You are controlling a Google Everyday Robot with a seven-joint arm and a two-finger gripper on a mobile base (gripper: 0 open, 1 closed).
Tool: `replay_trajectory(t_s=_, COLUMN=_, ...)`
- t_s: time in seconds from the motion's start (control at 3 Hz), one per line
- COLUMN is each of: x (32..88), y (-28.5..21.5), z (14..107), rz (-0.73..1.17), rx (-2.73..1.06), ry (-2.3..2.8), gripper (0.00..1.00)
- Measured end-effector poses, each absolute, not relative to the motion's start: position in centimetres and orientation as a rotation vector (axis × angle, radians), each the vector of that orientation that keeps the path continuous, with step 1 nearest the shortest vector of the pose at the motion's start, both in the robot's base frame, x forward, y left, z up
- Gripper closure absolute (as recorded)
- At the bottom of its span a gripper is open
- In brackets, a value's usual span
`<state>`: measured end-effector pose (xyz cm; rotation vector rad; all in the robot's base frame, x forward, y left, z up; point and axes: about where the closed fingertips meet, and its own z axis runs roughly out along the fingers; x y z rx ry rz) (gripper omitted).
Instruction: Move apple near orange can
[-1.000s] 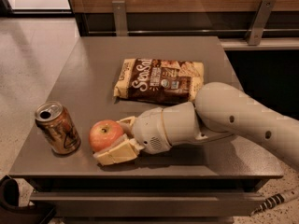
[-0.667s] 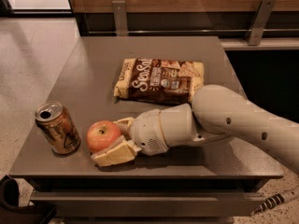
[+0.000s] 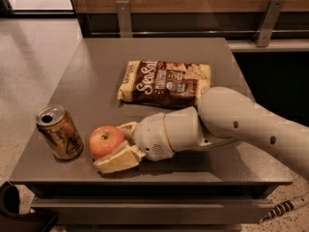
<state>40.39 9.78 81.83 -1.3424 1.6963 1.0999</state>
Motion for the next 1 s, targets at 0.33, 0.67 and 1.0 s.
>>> replay_trajectory(t_s=0.33, x=40.29, y=9.93, z=81.87, rz=1.100, rx=-1.347, ry=1.695, gripper=0.36)
replay_trajectory(t_s=0.67, x=40.18, y=10.08, z=81.91, rz=1.100, rx=-1.352, ry=1.693, gripper=0.12)
replay_trajectory(t_s=1.0, x=40.09, y=10.19, z=81.94, rz=1.100, rx=-1.356, ry=1.692, gripper=0.00)
